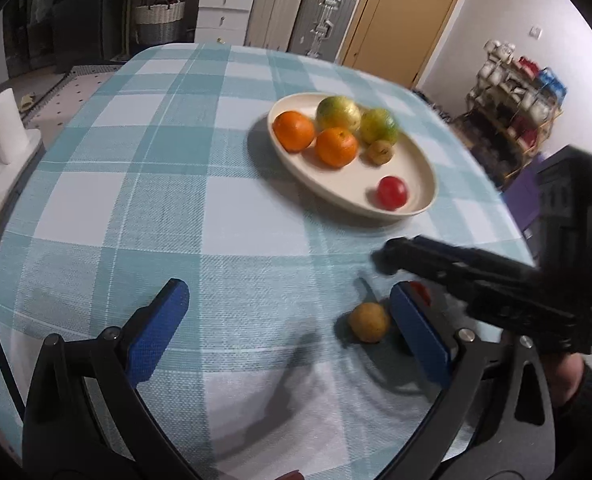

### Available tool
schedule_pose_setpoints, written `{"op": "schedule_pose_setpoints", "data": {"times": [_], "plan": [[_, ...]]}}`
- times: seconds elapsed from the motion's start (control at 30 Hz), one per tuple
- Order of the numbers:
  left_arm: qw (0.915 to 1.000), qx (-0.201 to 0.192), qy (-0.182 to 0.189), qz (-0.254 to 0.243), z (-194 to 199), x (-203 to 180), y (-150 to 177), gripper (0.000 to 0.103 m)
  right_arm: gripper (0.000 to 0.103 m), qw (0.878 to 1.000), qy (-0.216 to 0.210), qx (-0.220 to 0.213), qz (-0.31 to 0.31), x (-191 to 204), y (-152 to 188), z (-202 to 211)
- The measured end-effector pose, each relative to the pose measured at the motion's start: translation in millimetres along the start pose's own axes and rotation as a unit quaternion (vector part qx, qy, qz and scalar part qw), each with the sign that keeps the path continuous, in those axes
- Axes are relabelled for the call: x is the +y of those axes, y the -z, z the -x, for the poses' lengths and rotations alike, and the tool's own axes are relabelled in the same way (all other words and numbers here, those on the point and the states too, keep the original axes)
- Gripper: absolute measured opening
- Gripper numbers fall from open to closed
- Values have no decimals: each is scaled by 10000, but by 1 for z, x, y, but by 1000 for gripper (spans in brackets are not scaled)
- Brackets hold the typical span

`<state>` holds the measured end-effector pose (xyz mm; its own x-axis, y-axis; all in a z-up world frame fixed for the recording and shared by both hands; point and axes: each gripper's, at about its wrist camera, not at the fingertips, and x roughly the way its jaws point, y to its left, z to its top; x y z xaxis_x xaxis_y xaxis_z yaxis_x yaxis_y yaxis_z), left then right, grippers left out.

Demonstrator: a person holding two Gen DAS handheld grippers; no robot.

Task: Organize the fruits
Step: 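Grasp a dark plum with the right tool while the left tool grasps a small brown fruit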

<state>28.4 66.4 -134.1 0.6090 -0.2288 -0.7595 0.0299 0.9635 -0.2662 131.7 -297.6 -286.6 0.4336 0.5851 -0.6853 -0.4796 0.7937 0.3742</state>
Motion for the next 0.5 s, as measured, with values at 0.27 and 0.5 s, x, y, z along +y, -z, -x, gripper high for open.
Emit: {"op": "schedule_pose_setpoints", "data": {"times": [0.27,0.5], "plan": [[9999,109,51,-89,-2,-4,3,100,26,9998,-136,-29,-119,-5,0,-4],[9988,344,199,-280,-11,-13,11,100,25,9994,-113,-270,-207,-11,2,13]]}}
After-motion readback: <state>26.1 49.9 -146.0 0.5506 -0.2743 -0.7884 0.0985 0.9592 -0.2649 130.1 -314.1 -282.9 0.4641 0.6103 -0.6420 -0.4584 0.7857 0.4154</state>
